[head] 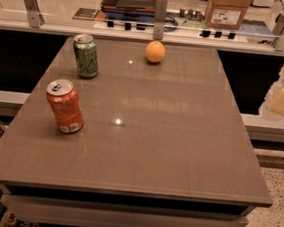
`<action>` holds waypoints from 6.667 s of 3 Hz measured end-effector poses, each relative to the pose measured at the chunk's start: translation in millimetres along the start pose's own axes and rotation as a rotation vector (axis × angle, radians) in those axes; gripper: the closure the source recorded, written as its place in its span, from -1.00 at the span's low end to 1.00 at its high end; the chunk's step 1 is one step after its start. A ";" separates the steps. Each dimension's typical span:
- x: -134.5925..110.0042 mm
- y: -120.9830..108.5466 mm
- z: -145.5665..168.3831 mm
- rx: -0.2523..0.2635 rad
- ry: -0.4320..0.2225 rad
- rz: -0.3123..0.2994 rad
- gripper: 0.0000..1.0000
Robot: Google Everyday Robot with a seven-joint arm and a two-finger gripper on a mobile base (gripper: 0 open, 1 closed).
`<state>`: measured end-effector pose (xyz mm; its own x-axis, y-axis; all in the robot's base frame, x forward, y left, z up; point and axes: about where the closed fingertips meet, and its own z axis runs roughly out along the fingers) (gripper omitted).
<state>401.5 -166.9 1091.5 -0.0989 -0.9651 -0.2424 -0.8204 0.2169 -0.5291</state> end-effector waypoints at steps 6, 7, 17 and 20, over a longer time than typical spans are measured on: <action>-0.1 0.0 0.0 0.000 0.000 0.000 -1.00; -0.1 0.0 0.0 0.000 -0.001 0.000 -1.00; -0.3 -0.1 -0.1 0.001 -0.001 0.000 -0.67; -0.3 -0.1 -0.1 0.001 -0.001 0.000 -1.00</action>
Offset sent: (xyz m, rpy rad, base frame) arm 0.0272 0.0231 -0.0079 0.1177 -0.0716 0.0266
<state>401.5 -166.7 1091.7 -0.0984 -0.9648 -0.2437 -0.8200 0.2174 -0.5295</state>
